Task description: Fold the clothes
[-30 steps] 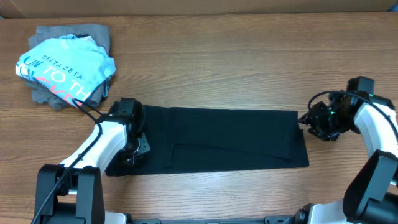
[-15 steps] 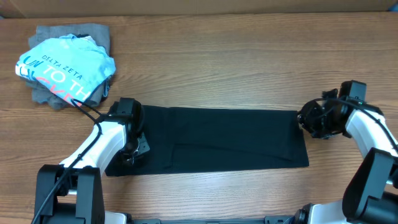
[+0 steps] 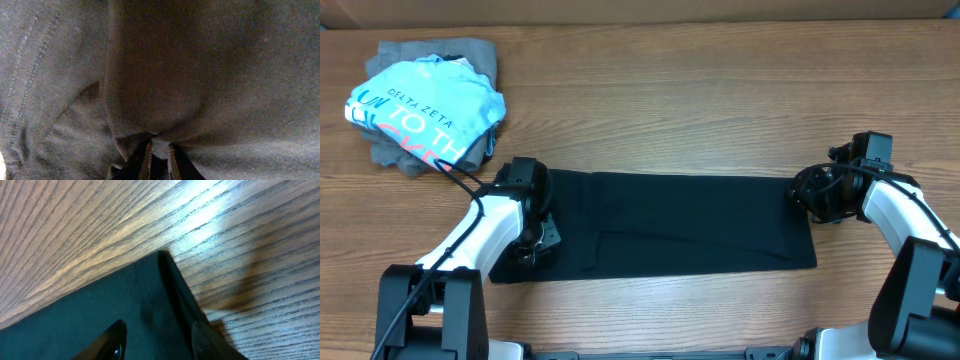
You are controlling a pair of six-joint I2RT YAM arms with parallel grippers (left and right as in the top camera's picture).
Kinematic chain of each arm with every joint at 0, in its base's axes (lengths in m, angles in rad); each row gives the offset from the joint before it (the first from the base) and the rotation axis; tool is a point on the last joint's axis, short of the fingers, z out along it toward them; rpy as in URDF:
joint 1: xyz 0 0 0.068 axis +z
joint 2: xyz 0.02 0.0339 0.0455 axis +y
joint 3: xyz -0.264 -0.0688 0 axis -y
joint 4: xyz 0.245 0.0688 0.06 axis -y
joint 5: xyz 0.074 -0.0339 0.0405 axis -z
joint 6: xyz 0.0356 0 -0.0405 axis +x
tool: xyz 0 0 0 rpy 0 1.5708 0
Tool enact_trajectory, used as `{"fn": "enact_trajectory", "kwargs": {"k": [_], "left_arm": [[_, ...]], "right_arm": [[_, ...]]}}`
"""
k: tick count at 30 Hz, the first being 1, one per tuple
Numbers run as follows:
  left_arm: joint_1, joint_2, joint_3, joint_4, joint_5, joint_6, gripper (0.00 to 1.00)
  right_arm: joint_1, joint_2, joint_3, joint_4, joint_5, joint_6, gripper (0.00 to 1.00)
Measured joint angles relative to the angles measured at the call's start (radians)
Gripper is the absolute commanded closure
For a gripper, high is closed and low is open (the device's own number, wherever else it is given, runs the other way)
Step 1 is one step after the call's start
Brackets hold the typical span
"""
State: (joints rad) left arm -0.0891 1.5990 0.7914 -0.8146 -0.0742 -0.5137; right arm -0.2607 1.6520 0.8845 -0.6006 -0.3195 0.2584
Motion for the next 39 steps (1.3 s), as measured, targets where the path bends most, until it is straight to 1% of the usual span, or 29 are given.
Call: {"fn": "enact_trajectory", "kwargs": {"k": [4,8,13,15,16,17,18,19,20,22,24,26,36,38,39], "left_arm": [[0.000,0.000,0.000,0.000,0.000,0.000,0.84],[0.000,0.000,0.000,0.000,-0.001,0.000,0.84],[0.000,0.000,0.000,0.000,-0.001,0.000,0.84],[0.000,0.000,0.000,0.000,-0.001,0.000,0.84],[0.000,0.000,0.000,0.000,-0.001,0.000,0.84],[0.000,0.000,0.000,0.000,-0.001,0.000,0.84],[0.000,0.000,0.000,0.000,-0.001,0.000,0.83],[0.000,0.000,0.000,0.000,-0.001,0.000,0.83],[0.000,0.000,0.000,0.000,-0.001,0.000,0.83],[0.000,0.000,0.000,0.000,-0.001,0.000,0.83],[0.000,0.000,0.000,0.000,-0.001,0.000,0.83],[0.000,0.000,0.000,0.000,-0.001,0.000,0.83],[0.000,0.000,0.000,0.000,-0.001,0.000,0.83],[0.000,0.000,0.000,0.000,-0.001,0.000,0.83],[0.000,0.000,0.000,0.000,-0.001,0.000,0.83]], "right_arm": [[0.003,0.029,0.000,0.011,0.002,0.003,0.57],[0.006,0.058,0.000,0.022,-0.013,0.002,0.67],[0.006,0.068,0.000,0.037,-0.032,-0.002,0.72],[0.006,0.071,0.000,0.039,-0.036,0.000,0.71],[0.006,0.071,0.000,0.040,-0.040,-0.001,0.64],[0.006,0.072,0.000,0.040,-0.042,-0.001,0.60],[0.006,0.072,0.000,0.043,-0.056,-0.006,0.61],[0.006,0.072,0.001,0.047,-0.064,-0.013,0.69],[0.006,0.072,0.002,0.047,-0.071,-0.017,0.74],[0.006,0.074,0.002,0.046,-0.078,-0.024,0.77],[0.006,0.077,0.002,0.045,-0.082,-0.029,0.85],[0.006,0.077,0.004,0.041,-0.086,-0.034,0.96],[0.000,0.079,0.055,0.033,-0.103,-0.023,0.96],[-0.006,0.079,0.069,0.033,-0.108,-0.023,0.94],[-0.008,0.079,0.075,0.034,-0.111,-0.023,0.91]]}}
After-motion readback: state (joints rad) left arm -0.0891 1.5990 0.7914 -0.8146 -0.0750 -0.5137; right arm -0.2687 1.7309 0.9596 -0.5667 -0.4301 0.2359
